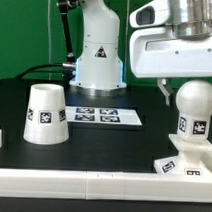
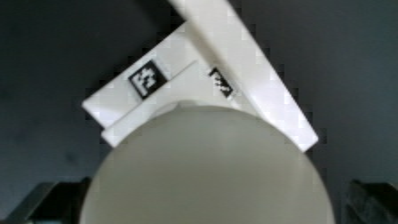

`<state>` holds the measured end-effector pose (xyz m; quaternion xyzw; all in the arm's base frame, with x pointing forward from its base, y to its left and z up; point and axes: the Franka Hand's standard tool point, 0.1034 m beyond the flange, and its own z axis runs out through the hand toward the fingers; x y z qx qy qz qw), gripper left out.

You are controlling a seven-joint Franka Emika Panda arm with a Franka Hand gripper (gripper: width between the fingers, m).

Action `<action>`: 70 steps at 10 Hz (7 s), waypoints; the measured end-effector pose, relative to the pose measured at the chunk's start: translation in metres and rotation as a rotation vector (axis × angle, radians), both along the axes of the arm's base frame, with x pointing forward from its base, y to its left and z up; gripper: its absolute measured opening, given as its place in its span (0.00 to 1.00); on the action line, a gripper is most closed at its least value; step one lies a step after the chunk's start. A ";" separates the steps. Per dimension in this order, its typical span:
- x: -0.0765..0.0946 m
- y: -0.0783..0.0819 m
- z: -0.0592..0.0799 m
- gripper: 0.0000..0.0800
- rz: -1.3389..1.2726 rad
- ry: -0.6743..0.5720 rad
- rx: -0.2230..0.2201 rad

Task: Assemble lamp

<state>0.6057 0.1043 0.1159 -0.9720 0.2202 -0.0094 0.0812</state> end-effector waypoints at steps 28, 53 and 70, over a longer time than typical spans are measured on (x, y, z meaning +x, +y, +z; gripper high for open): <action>-0.003 -0.007 -0.002 0.72 1.529 -0.090 -0.207; -0.006 0.004 -0.005 0.72 -0.779 0.133 0.034; -0.003 -0.004 -0.001 0.87 0.609 -0.054 -0.105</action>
Offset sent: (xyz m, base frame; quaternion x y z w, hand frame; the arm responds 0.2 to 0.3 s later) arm 0.0000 0.0000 0.0000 0.0000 0.0000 -0.1296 0.9916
